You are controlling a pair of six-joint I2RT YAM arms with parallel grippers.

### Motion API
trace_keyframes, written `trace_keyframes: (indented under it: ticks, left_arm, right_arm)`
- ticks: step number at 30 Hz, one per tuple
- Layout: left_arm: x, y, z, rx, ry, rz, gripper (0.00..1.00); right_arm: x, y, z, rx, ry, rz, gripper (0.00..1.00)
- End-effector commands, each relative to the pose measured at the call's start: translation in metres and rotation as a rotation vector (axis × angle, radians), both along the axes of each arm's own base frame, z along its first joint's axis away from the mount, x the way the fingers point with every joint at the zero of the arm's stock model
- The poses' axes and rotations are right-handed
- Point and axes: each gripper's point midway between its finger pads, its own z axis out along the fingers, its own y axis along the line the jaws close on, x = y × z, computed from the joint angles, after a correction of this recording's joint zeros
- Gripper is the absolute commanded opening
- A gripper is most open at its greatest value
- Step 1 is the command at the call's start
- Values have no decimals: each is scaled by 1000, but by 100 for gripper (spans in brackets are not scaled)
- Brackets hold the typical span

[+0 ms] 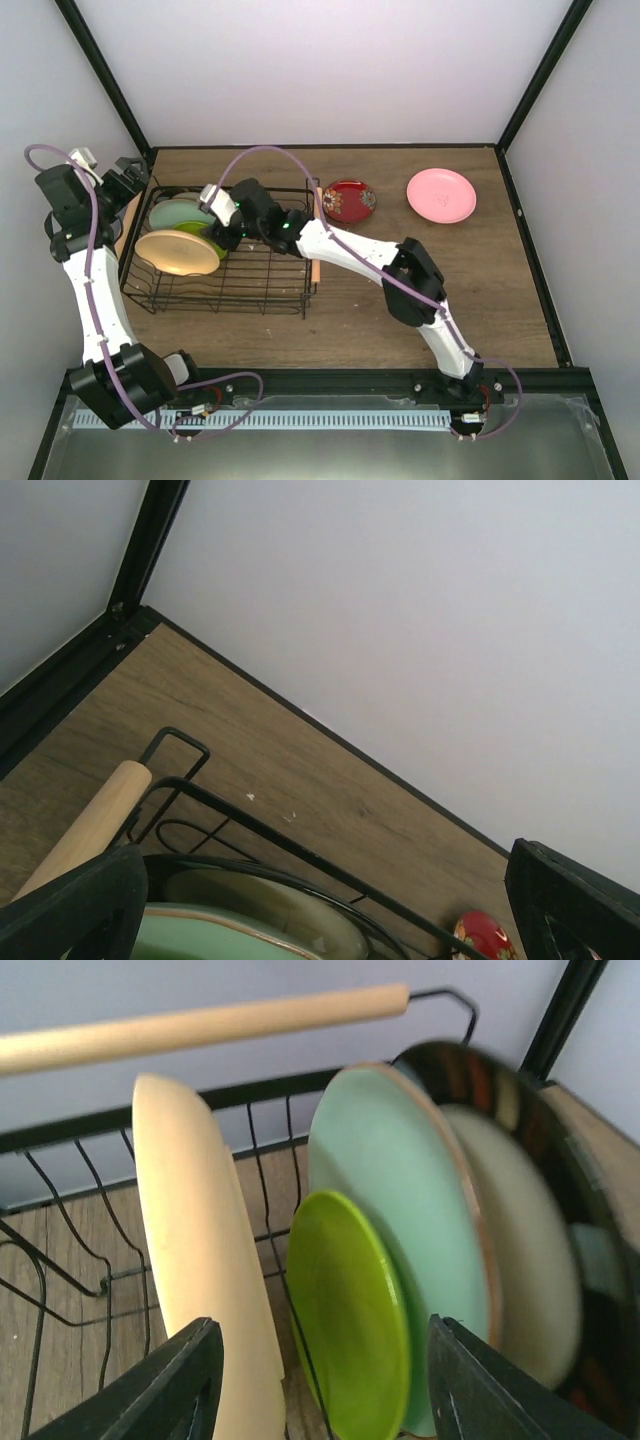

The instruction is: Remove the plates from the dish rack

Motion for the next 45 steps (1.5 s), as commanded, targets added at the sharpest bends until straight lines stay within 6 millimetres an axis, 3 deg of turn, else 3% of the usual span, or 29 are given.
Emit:
trace_keyframes:
  ticks: [1,11,20,31,35,37,41,45]
  left_arm:
    - [-3,5,4,-7,2,40,100]
    - [-6,0,-4,-30,12,24,100]
    - [-7,-2,-4,-26,9,16,100]
    - [-7,-3,-4,-32,6,7,100]
    - [-9,-5,-3,-33,7,4,100]
    - [-9,-5,-3,-34,6,2,100]
    - [-10,-6,-3,-32,5,-2,100]
    - [-10,-7,-3,-31,4,-6,100]
  right_arm:
    - [-6,17,37,70,-84,50,57]
    - [-13,33,21,77,-35,102,59]
    - [-31,42,19,97,-5,178,60]
    - [-48,54,-21,45,57,252,63]
    - [-49,57,-32,30,56,246,57]
    - [-47,57,-33,26,49,233,49]
    - [-46,56,-27,28,16,199,33]
    - [-45,52,-17,39,-36,170,24]
